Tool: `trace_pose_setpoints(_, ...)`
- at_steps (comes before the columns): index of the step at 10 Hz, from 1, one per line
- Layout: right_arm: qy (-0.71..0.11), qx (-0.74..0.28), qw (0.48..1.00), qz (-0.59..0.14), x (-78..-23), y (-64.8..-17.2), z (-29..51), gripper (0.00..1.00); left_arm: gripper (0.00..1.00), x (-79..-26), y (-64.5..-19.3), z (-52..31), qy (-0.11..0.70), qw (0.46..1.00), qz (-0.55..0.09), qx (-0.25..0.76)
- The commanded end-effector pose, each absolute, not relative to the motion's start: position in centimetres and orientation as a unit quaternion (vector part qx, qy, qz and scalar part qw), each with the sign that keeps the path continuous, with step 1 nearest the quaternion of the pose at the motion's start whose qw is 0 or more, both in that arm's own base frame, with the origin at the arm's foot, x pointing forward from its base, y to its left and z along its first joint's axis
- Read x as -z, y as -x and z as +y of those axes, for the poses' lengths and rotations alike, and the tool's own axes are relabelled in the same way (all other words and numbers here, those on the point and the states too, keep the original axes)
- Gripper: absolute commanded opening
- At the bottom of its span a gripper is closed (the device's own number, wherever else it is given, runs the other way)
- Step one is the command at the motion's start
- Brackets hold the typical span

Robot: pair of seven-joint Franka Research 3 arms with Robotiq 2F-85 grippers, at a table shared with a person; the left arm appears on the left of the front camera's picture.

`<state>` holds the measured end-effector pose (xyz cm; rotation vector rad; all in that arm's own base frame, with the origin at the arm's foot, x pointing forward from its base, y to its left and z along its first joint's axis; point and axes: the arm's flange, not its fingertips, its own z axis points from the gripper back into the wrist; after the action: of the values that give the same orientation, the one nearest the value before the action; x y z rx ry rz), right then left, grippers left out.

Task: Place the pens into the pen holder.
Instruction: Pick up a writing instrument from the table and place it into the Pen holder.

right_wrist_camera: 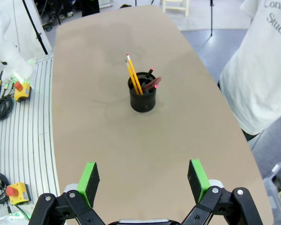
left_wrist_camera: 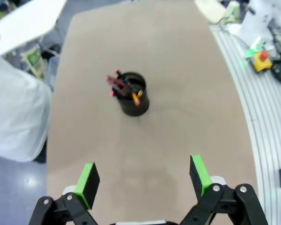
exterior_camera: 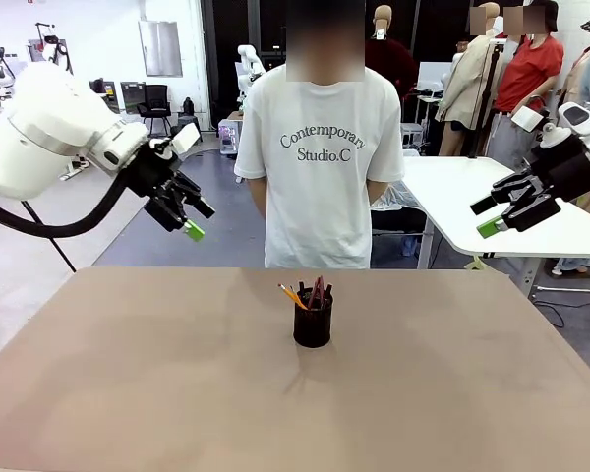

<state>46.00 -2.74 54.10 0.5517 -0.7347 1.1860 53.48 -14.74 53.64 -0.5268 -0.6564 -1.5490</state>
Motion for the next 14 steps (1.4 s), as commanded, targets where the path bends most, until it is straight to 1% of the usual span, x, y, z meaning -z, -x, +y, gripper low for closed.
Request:
trace_pose_setpoints(1,-0.243,-0.54,0.732,-0.335,-54.2,-46.0,-2.5,1.0,1.0,-54.6,-52.2,-13.8,0.189,0.68,-0.291,0.646)
trace_pose_setpoints(2,-0.243,-0.54,0.732,-0.335,-54.2,-46.0,-2.5,1.0,1.0,-54.7,-51.8,-12.9,0.169,0.691,-0.302,0.635)
trace_pose_setpoints(4,-0.243,-0.54,0.732,-0.335,-54.2,-46.0,-2.5,1.0,1.0,-55.1,-50.4,-12.2,0.161,0.707,-0.316,0.613)
trace_pose_setpoints(6,-0.243,-0.54,0.732,-0.335,-54.2,-46.0,-2.5,1.0,1.0,-55.2,-49.6,-11.2,0.169,0.719,-0.32,0.594)
trace_pose_setpoints(9,-0.243,-0.54,0.732,-0.335,-54.2,-46.0,-2.5,1.0,1.0,-54.7,-49.4,-10.9,0.191,0.712,-0.333,0.587)
trace_pose_setpoints(10,-0.243,-0.54,0.732,-0.335,-54.2,-46.0,-2.5,1.0,1.0,-54.3,-49.2,-10.6,0.21,0.703,-0.346,0.585)
trace_pose_setpoints(12,-0.243,-0.54,0.732,-0.335,-54.2,-46.0,-2.5,1.0,1.0,-52.7,-48.2,-10.4,0.234,0.698,-0.362,0.572)
trace_pose_setpoints(14,-0.243,-0.54,0.732,-0.335,-54.2,-46.0,-2.5,1.0,1.0,-52.1,-47.4,-9.6,0.24,0.698,-0.371,0.563)
